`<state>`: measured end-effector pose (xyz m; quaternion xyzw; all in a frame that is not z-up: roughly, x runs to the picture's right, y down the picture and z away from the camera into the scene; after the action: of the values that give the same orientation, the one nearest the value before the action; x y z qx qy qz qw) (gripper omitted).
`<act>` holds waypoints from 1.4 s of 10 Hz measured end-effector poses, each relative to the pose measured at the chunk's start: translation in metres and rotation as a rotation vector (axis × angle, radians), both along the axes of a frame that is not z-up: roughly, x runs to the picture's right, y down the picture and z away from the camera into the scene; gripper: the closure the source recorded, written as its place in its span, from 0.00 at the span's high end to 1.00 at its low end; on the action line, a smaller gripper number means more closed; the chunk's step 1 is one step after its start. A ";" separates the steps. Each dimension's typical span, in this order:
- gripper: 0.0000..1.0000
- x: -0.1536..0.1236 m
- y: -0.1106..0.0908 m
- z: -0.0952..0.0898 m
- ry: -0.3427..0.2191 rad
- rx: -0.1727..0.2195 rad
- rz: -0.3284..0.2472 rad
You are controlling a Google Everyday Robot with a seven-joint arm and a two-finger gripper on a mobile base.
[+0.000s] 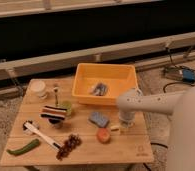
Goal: Place banana in plastic cup
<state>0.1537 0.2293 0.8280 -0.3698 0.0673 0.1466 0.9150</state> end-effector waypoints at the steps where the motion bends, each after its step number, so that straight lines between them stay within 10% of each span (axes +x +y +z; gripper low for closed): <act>1: 0.00 0.000 0.001 -0.001 0.000 -0.003 -0.001; 6: 0.00 0.002 -0.023 -0.025 0.018 0.019 0.037; 14: 0.00 -0.014 -0.157 -0.160 0.011 0.093 0.094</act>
<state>0.1398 0.0722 0.6682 -0.3288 0.0482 0.1943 0.9229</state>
